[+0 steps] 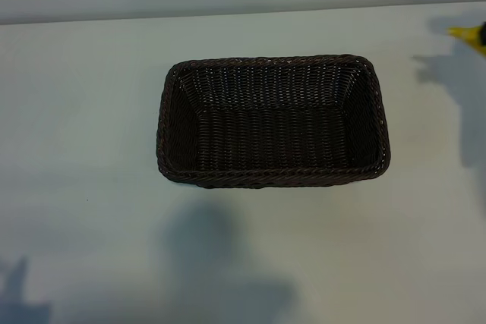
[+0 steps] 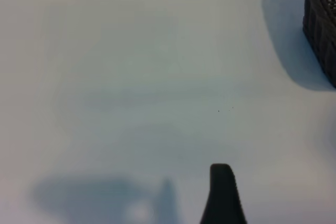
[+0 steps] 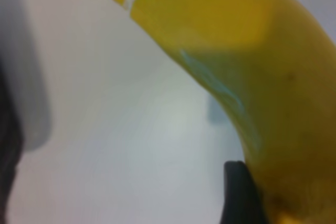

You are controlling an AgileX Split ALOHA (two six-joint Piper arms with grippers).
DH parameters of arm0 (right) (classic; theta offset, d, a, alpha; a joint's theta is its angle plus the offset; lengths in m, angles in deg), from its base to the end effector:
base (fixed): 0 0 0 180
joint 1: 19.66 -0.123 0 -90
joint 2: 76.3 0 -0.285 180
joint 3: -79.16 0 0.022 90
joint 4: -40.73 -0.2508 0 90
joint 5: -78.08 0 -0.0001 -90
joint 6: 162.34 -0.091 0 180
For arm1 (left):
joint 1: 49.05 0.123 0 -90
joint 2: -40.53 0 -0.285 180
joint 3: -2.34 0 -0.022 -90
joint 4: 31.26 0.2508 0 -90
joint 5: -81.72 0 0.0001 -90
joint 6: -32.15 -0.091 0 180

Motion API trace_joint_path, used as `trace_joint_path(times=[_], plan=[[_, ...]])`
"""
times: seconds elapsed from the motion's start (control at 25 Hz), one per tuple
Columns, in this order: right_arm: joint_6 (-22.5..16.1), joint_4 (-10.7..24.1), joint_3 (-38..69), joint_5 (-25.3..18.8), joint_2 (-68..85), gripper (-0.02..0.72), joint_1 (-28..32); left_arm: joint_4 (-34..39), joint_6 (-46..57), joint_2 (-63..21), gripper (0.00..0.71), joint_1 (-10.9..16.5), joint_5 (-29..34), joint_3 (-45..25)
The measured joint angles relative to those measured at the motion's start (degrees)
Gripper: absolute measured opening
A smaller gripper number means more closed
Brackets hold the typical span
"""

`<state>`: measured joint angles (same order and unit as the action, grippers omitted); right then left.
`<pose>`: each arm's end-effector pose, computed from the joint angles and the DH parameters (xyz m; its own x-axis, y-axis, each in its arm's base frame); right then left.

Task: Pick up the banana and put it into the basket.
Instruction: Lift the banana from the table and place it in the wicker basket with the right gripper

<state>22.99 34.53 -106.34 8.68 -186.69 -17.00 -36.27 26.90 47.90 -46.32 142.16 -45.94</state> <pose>0.3565 -0.0073 0.2569 -0.9942 -0.0084 -0.1068 -0.0186 0.9953 0.0949 -0.0061 -0.0072 0.2794 -0.4363 0.0275 -0.8994 0.0419 0.9991 0.0102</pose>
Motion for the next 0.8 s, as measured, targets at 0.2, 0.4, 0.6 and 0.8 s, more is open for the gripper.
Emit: trace_joint_path(times=[0.2, 0.4, 0.6, 0.8], plan=[[-1.3, 0.0, 0.0, 0.4, 0.0, 0.430, -8.0, 0.0, 0.0, 0.0, 0.540, 0.0, 0.0, 0.0], [-2.7, 0.0, 0.0, 1.4, 0.0, 0.430, -15.3, 0.0, 0.0, 0.0, 0.540, 0.0, 0.0, 0.0], [-3.6, -0.2, 0.0, 3.4, 0.0, 0.430, -21.9, 0.0, 0.0, 0.0, 0.540, 0.0, 0.0, 0.0], [-1.4, -0.2, 0.0, 6.1, 0.0, 0.430, -28.0, 0.0, 0.0, 0.0, 0.540, 0.0, 0.0, 0.0]])
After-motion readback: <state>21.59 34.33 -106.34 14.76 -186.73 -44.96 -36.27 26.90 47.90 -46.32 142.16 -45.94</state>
